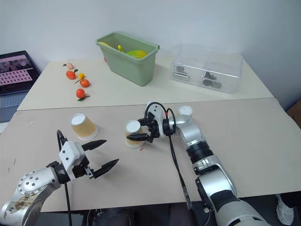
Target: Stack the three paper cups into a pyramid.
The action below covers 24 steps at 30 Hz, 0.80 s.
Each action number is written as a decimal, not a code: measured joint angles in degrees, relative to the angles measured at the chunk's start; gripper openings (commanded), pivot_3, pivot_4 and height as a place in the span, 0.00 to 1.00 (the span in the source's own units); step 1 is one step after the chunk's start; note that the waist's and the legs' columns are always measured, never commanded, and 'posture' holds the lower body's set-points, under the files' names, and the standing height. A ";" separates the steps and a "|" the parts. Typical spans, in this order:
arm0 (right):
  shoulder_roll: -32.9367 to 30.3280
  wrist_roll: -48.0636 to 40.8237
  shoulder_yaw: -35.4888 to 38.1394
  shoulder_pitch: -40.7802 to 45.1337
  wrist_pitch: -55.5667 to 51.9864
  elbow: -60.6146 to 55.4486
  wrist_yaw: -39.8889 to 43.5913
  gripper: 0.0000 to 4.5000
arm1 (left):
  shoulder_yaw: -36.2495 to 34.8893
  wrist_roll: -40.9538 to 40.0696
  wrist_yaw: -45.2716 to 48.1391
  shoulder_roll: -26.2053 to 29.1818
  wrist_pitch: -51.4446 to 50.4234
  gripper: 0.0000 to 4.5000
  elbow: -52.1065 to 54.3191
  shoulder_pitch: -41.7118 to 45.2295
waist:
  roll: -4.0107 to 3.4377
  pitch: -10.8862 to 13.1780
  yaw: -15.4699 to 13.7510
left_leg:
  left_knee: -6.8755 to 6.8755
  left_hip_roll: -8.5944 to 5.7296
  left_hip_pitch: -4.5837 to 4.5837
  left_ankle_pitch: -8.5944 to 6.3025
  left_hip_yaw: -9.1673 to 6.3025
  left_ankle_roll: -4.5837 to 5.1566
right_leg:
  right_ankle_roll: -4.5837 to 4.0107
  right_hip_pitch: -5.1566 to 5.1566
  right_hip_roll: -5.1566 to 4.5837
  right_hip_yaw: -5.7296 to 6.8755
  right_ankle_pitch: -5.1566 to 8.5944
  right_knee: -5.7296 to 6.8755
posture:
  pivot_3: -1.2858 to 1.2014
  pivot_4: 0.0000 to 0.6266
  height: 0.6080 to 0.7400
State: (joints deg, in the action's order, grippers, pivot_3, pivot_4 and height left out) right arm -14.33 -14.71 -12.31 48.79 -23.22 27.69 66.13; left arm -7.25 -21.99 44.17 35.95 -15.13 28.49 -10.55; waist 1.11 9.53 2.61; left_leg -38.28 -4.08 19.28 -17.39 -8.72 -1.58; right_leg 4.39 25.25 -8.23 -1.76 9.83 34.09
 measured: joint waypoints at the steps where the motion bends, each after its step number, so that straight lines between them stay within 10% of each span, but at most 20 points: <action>1: -0.80 -0.15 0.49 -0.32 -1.09 -1.16 0.01 0.99 | 0.34 0.00 0.31 -0.01 0.00 1.00 -0.68 0.76 | 0.00 0.00 -0.01 | 0.00 0.00 0.00 0.00 0.00 0.00 | 0.00 0.00 0.00 0.00 0.00 0.00 | 0.52 0.24 1.00; 16: -10.79 -9.59 9.41 -13.44 -14.59 -23.61 -3.27 0.99 | 2.07 -0.21 3.25 -0.02 0.05 1.00 -3.92 5.02 | 0.01 0.00 -0.28 | -0.01 0.00 0.02 -0.01 0.05 0.02 | 0.01 -0.02 0.00 -0.02 0.00 0.00 | 0.52 0.24 1.00; 24: -24.01 -17.21 26.83 -20.52 -19.76 -32.81 -7.95 0.99 | 3.00 -0.52 5.54 0.61 0.01 1.00 -4.43 5.94 | 0.01 0.00 -1.74 | 0.00 0.01 0.06 -0.05 0.10 0.09 | 0.02 -0.04 -0.01 -0.02 0.01 -0.07 | 0.52 0.24 1.00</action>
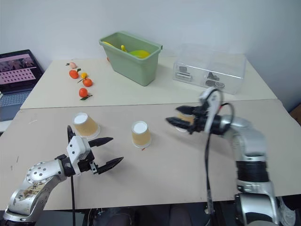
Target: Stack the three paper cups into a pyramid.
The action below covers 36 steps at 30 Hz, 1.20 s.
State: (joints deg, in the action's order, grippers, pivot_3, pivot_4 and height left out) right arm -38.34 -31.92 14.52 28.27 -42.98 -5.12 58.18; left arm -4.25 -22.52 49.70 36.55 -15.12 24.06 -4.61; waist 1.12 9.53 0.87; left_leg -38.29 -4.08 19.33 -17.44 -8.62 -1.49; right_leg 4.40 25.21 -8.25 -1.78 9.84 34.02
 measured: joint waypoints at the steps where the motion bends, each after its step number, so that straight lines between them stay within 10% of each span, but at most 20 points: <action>1: -2.37 -1.47 1.99 -2.72 -1.22 -1.58 0.82 0.99 | 0.27 -0.07 0.63 0.41 -0.05 1.00 0.05 0.04 | 0.00 0.00 -0.16 | 0.00 0.01 -0.01 -0.01 0.03 0.02 | 0.00 -0.03 0.00 0.00 0.00 0.00 | 0.52 0.24 1.00; 9: -10.10 -2.91 6.01 -16.13 -1.09 -3.27 3.51 0.99 | 2.46 -1.68 4.39 2.51 -0.28 1.00 2.78 0.33 | -0.01 0.00 0.62 | -0.04 0.10 -0.16 -0.04 0.63 0.07 | 0.14 -0.49 0.01 -0.29 0.08 0.04 | 0.52 0.24 1.00; 36: 4.56 14.92 -11.80 6.83 22.12 24.40 -5.78 0.99 | 3.00 -2.31 3.85 3.53 -1.44 1.00 2.48 1.62 | 0.02 0.05 1.54 | -0.03 0.11 -0.88 -0.14 0.76 0.25 | 0.14 -0.82 0.08 -0.54 0.04 -0.03 | 0.52 0.24 1.00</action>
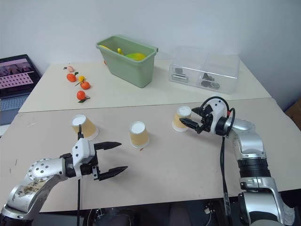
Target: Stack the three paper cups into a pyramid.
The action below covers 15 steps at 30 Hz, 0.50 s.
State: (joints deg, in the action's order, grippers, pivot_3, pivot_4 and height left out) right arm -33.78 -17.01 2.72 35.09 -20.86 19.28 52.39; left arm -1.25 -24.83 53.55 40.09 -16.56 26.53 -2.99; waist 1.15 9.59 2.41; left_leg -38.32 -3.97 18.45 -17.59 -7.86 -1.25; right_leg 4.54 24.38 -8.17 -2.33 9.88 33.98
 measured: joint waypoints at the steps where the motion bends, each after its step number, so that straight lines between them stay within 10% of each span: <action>1: 0.11 0.11 0.00 0.38 0.45 0.69 0.02 0.99 | -0.01 0.00 -0.24 -0.01 0.00 1.00 0.02 -0.02 | 0.00 0.00 -0.03 | 0.00 0.00 0.00 0.00 0.00 0.00 | 0.00 0.01 0.00 0.00 0.00 0.00 | 0.52 0.24 1.00; 8: 3.03 1.33 -0.77 3.80 4.08 7.05 1.02 0.99 | -0.81 -0.01 -2.69 -0.15 -0.01 1.00 0.87 -1.34 | 0.00 0.00 0.13 | 0.01 0.01 -0.01 -0.01 0.00 0.01 | 0.00 0.01 0.01 0.00 0.00 0.00 | 0.52 0.24 1.00; 15: 4.98 2.77 -2.08 7.02 6.38 12.03 2.25 0.63 | -2.26 -0.02 -4.95 -0.38 -0.05 1.00 2.90 -4.68 | -0.02 0.01 0.08 | 0.02 0.01 0.02 -0.01 0.00 0.01 | -0.01 0.06 0.01 -0.01 0.00 0.01 | 0.52 0.24 1.00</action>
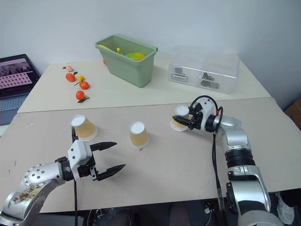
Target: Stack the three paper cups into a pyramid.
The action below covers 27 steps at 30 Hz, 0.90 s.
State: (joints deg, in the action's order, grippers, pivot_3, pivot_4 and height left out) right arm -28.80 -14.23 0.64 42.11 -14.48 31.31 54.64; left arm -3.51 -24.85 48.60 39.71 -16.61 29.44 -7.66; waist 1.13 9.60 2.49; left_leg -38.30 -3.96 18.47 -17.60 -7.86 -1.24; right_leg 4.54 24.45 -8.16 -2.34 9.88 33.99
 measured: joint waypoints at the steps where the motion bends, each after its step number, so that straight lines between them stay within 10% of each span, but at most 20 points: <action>1: 0.03 0.00 0.01 0.35 0.28 0.43 0.03 0.63 | -0.03 0.00 -0.25 -0.02 0.00 1.00 0.02 -0.19 | 0.00 0.00 -0.02 | 0.00 0.00 0.00 0.00 0.00 0.00 | 0.00 0.00 0.00 0.00 0.00 0.00 | 0.52 0.24 1.00; 27: -2.36 -8.90 -7.57 -7.15 -13.39 -19.92 18.09 0.63 | -0.63 0.78 -1.22 -1.88 0.22 1.00 -0.38 -0.71 | -0.02 0.02 -0.27 | 0.01 0.02 0.05 -0.06 0.00 0.04 | 0.01 0.07 0.03 0.01 0.01 -0.02 | 0.52 0.24 1.00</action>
State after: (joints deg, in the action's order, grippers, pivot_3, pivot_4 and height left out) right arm -31.16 -23.13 -6.94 34.96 -27.86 11.39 72.73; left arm -4.13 -24.07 47.38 37.82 -16.38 29.06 -8.37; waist 1.11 9.62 2.22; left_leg -38.29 -3.94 18.52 -17.66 -7.86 -1.20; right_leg 4.55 24.51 -8.13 -2.34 9.89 33.97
